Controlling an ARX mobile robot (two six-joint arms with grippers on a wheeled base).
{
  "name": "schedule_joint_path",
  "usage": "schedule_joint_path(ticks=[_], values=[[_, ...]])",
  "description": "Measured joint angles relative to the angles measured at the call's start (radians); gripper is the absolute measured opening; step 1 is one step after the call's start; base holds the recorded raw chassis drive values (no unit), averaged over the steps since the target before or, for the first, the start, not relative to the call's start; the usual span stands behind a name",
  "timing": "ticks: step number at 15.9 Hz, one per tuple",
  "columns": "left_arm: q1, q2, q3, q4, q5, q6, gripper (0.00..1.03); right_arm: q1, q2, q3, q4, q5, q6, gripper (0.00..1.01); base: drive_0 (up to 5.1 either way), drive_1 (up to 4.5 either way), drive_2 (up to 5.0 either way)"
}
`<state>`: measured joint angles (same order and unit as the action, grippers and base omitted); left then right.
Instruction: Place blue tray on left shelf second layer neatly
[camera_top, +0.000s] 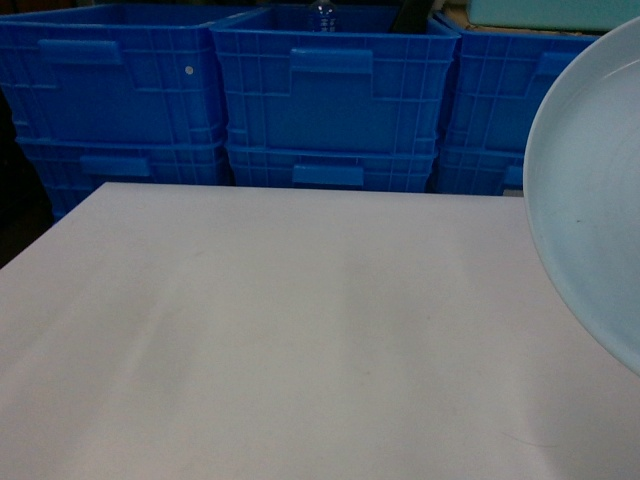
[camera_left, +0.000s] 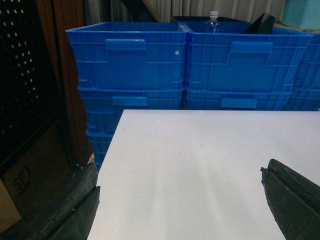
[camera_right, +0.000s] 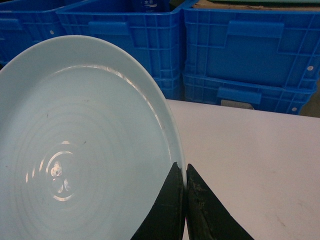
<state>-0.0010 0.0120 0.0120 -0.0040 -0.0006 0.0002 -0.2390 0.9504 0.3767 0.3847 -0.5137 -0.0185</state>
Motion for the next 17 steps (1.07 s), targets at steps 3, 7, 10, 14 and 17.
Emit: schedule_joint_path(ticks=[3, 7, 10, 14, 17], values=[[0.000, 0.000, 0.000, 0.000, 0.000, 0.000, 0.98, 0.059, -0.016, -0.003, -0.017, 0.033, 0.000, 0.02, 0.0, 0.00, 0.0], [0.000, 0.000, 0.000, 0.000, 0.000, 0.000, 0.98, 0.143, -0.021, -0.008, -0.044, 0.177, 0.002, 0.02, 0.0, 0.00, 0.0], [0.000, 0.000, 0.000, 0.000, 0.000, 0.000, 0.98, 0.167, -0.003, -0.011, -0.025, 0.256, 0.001, 0.02, 0.0, 0.00, 0.0], [0.000, 0.000, 0.000, 0.000, 0.000, 0.000, 0.98, 0.141, 0.003, -0.019, -0.006, 0.257, -0.003, 0.02, 0.0, 0.00, 0.0], [0.000, 0.000, 0.000, 0.000, 0.000, 0.000, 0.98, 0.140, 0.001, -0.019, -0.002, 0.259, -0.005, 0.02, 0.0, 0.00, 0.0]])
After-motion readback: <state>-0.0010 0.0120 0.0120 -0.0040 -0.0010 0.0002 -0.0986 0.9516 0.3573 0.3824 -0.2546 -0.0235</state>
